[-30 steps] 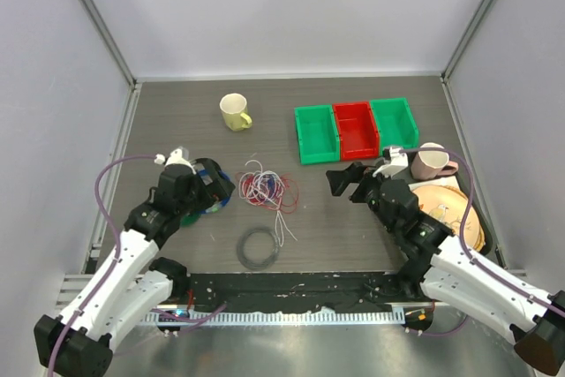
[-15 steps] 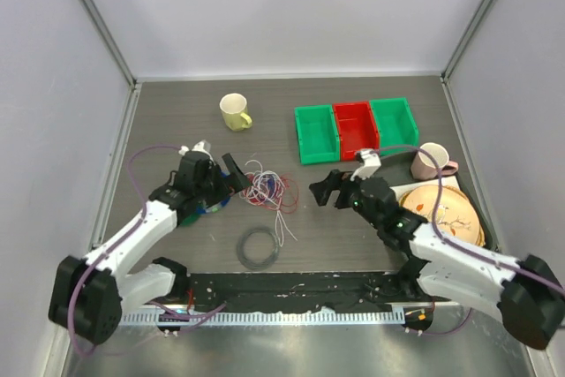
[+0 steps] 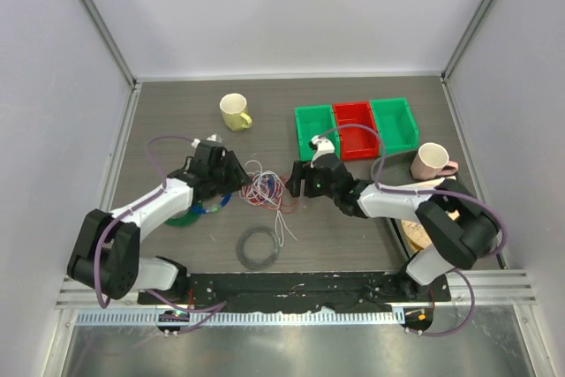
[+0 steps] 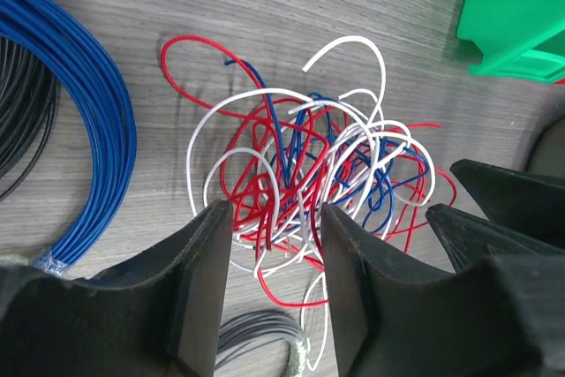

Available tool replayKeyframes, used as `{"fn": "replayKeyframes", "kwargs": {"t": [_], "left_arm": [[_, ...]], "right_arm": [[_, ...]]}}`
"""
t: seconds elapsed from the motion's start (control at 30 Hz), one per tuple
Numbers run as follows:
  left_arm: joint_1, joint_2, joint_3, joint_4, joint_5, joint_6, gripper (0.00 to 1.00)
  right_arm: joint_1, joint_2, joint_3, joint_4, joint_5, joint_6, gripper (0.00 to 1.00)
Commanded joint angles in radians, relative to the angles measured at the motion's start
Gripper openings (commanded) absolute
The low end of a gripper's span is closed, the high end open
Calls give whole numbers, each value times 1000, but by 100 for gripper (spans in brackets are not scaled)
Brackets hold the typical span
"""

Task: Untangle the cables

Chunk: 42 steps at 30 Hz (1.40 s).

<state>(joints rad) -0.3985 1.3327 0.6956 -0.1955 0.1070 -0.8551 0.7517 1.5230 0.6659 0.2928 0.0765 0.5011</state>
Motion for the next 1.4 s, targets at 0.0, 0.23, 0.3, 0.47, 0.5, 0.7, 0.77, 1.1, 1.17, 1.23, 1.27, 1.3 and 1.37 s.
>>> {"fn": "replayKeyframes", "kwargs": {"t": [0.0, 0.23, 0.3, 0.47, 0.5, 0.7, 0.77, 1.1, 1.17, 1.23, 1.27, 1.3, 1.37], "left_arm": [[-3, 32, 30, 65, -20, 10, 46], [-3, 77, 41, 111, 43, 7, 13], [-2, 65, 38, 102, 27, 7, 4], [-2, -54, 33, -26, -98, 25, 0], [-3, -76, 35, -56, -148, 31, 0], [4, -268, 45, -320, -493, 18, 0], [9, -306, 54, -405, -597, 1, 0], [18, -480, 93, -547, -727, -30, 4], [20, -497, 88, -526, -701, -16, 4], [20, -516, 76, -463, -618, 5, 15], [18, -523, 56, -432, -586, 45, 49], [20, -523, 47, -406, -523, 57, 73], [20, -515, 38, -368, -471, 83, 100]], "right_arm": [[8, 55, 52, 74, -7, -7, 72], [9, 94, 47, 112, -44, 7, 36], [9, 97, 43, 143, -64, 2, 8], [9, 30, 49, 56, 47, -6, 1], [9, 5, 47, 28, 95, -6, 1], [6, -259, 60, -286, 621, 0, 1], [-5, -361, 64, -413, 750, 26, 1], [-28, -730, 90, -604, 979, 5, 1], [-26, -770, 97, -618, 985, -19, 1], [-29, -825, 104, -610, 953, -44, 1], [-28, -840, 110, -598, 933, -68, 1], [-29, -851, 113, -578, 890, -91, 1], [-29, -876, 142, -535, 827, -154, 1]]}}
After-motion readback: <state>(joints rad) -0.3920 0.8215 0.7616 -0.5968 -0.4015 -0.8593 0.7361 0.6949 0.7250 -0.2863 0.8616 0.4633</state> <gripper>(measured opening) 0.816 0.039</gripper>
